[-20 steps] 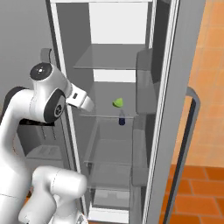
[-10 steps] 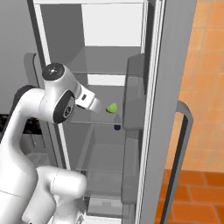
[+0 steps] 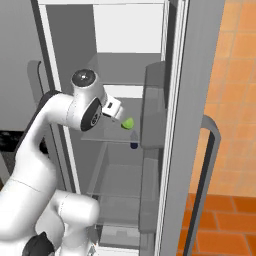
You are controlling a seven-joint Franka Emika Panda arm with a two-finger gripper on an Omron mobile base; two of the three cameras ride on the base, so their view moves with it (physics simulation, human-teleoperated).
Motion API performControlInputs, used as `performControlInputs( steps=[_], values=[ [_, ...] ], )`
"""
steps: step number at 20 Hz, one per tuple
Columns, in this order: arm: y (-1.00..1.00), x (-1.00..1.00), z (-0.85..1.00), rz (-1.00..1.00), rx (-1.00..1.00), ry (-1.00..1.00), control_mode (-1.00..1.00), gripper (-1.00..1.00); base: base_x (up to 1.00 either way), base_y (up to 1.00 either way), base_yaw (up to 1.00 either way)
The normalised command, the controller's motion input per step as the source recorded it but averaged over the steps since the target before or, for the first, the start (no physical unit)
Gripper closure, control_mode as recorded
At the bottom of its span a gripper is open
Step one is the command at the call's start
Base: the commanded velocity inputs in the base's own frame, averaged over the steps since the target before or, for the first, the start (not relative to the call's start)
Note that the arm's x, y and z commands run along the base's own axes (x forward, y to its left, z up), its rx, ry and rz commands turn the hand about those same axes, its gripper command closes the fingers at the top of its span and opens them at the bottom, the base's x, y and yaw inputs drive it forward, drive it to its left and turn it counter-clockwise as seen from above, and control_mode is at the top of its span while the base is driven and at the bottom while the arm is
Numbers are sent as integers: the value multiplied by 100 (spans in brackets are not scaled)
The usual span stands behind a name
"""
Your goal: Grab a lemon wedge from the fridge and one ice cube from the ice bowl, and put them in the glass of lemonade.
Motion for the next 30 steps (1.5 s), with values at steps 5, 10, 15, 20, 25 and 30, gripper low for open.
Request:
performControlInputs(
  steps=[5, 10, 15, 20, 25, 30],
  values=[
    [-15, 100, -67, 5, 0, 7, -100, -100, 0, 0, 0],
    [-25, 78, -93, 20, 0, 12, -100, -100, 0, 0, 0],
    [-9, 81, -59, 17, 0, 14, -100, -100, 0, 0, 0],
    [3, 69, -7, 2, -3, 14, -100, -100, 0, 0, 0],
    [0, 53, -13, 0, -2, 8, -100, -100, 0, 0, 0],
    [1, 18, -42, 0, -1, 0, -100, -100, 0, 0, 0]
  ],
)
